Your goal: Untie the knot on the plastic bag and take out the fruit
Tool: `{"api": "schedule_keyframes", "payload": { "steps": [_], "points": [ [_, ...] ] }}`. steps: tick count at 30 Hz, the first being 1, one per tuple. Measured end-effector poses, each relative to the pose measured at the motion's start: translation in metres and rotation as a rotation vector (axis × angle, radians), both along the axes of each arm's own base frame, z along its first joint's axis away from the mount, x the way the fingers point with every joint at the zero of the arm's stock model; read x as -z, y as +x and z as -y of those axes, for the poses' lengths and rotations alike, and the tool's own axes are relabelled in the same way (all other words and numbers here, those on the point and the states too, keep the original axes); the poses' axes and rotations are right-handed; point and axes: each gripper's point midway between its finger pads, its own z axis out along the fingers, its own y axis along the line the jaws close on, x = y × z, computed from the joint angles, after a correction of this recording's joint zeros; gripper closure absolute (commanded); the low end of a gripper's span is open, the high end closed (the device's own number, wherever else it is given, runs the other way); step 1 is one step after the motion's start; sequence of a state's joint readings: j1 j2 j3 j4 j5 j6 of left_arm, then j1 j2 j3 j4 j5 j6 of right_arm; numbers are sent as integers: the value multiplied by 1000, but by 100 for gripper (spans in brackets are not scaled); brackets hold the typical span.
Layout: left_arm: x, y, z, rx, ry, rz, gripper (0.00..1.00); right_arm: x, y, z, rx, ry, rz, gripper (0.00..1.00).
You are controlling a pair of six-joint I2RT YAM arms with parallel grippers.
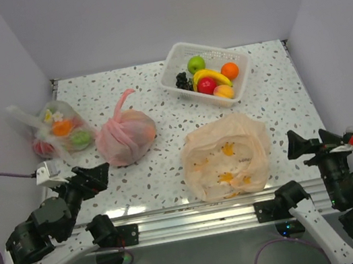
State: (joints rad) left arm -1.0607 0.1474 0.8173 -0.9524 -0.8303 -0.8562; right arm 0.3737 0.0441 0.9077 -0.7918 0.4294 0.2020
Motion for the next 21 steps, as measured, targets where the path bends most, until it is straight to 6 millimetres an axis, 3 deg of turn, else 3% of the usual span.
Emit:
{"api": "schedule_keyframes", "payload": {
  "steps": [21],
  "points": [
    [1,2,-5,-34,-13,0,0,3,6,-3,-2,8,3,1]
  ]
}}
